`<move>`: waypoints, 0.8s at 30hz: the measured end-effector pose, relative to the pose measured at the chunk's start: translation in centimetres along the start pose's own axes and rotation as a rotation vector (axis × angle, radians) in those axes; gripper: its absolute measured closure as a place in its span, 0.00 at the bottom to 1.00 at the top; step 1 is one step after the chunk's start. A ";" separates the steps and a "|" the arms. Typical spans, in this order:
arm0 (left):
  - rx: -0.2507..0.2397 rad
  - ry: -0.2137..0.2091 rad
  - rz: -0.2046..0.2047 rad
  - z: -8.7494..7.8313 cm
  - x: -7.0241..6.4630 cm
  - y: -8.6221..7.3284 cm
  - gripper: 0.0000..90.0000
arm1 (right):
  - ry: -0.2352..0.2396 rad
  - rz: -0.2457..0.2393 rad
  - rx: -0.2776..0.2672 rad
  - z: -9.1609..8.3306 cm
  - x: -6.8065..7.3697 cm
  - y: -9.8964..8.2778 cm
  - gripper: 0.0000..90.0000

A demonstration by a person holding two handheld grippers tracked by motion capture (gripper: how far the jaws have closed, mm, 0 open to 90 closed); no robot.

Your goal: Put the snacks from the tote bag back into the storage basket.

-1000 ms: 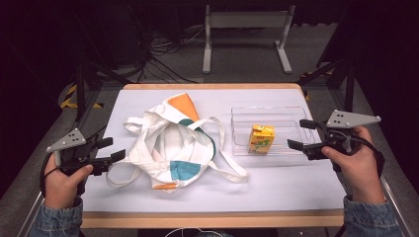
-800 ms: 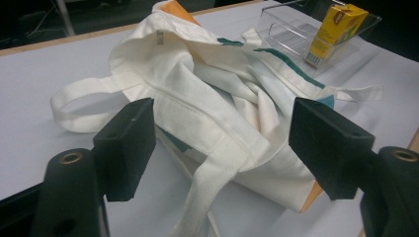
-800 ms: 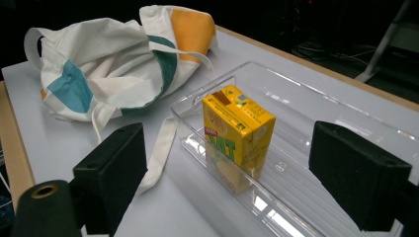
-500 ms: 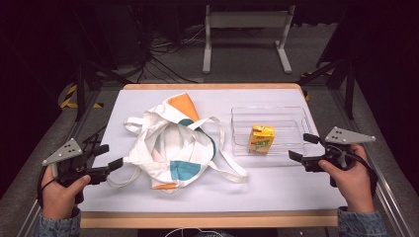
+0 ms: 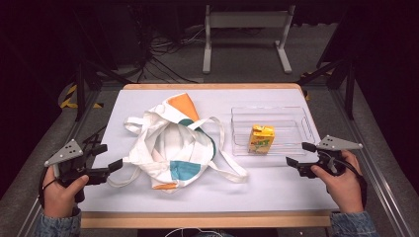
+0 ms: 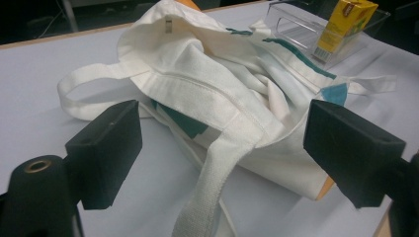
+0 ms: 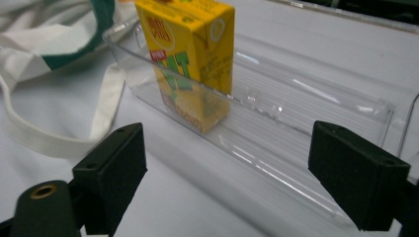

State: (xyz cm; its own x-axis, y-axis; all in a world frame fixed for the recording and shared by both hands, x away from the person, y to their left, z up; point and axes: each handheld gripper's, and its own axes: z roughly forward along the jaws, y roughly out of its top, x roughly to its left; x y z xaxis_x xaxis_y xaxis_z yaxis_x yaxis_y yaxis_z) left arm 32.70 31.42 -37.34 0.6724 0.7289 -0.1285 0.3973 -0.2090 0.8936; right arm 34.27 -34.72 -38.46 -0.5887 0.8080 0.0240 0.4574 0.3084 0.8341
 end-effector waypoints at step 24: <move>0.039 -0.006 -0.057 1.5 0.9 -1.1 0.05 | -0.036 0.047 0.049 2.2 -0.8 -2.3 0.15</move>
State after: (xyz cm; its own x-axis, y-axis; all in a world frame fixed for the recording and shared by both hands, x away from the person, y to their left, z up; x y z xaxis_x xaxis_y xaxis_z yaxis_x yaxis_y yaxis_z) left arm 33.81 31.32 -39.08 0.6518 0.7363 -0.1816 0.4593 -0.1927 0.8671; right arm 35.20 -34.95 -41.59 -0.5420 0.8393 0.0417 0.5166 0.2937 0.8043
